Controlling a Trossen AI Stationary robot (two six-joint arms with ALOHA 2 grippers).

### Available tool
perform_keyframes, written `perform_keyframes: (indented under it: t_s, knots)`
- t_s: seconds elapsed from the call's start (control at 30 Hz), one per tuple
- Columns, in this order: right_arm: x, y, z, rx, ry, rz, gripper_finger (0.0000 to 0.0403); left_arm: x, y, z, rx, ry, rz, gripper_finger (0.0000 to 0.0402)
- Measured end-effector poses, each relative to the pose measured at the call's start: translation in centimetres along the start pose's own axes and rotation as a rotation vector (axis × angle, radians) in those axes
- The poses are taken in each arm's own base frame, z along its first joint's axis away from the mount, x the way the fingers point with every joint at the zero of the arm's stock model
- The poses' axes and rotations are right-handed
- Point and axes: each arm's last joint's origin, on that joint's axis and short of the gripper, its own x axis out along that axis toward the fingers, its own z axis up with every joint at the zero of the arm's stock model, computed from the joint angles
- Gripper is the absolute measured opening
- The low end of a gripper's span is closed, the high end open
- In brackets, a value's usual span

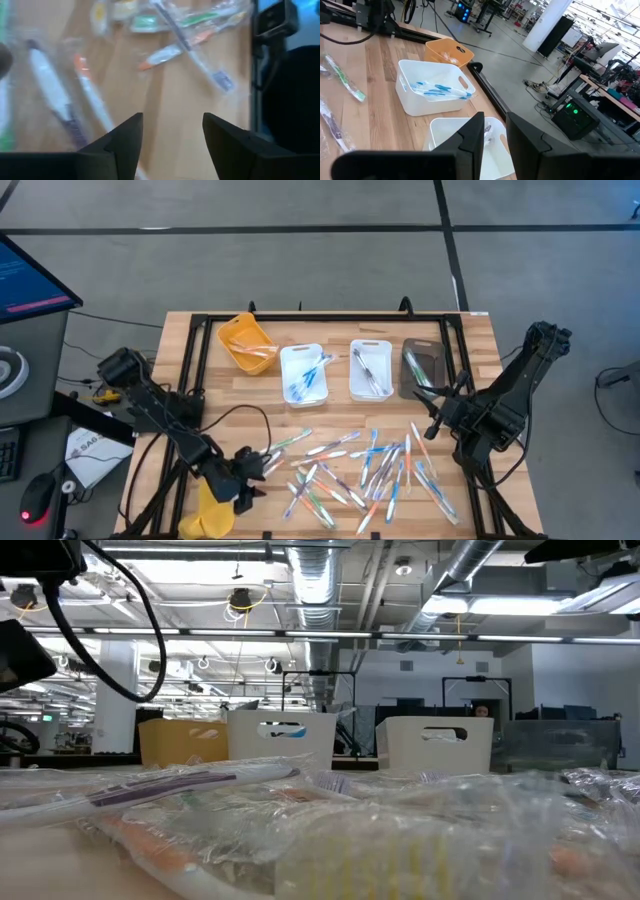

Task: Pick & Place Toothbrushes
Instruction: Put the orange toothbrush into the orange bin

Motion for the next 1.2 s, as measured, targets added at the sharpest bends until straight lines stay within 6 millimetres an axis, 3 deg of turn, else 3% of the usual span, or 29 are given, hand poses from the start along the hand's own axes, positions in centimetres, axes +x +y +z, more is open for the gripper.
perform_keyframes:
  t_s: [0.17,0.87,1.2]
  knots:
    - [0.0,0.0,0.0,0.000,0.000,0.000,0.0075,0.1,0.8,-0.4,0.025,0.023,0.085,0.0193]
    - [0.0,0.0,0.0,0.000,0.000,0.000,0.0075,2.5,1.5,-1.9,0.027,0.070,0.169,0.0190]
    - [0.0,0.0,0.0,0.001,0.000,0.000,0.0075,2.7,1.5,-1.9,0.009,0.064,0.174,0.0182]
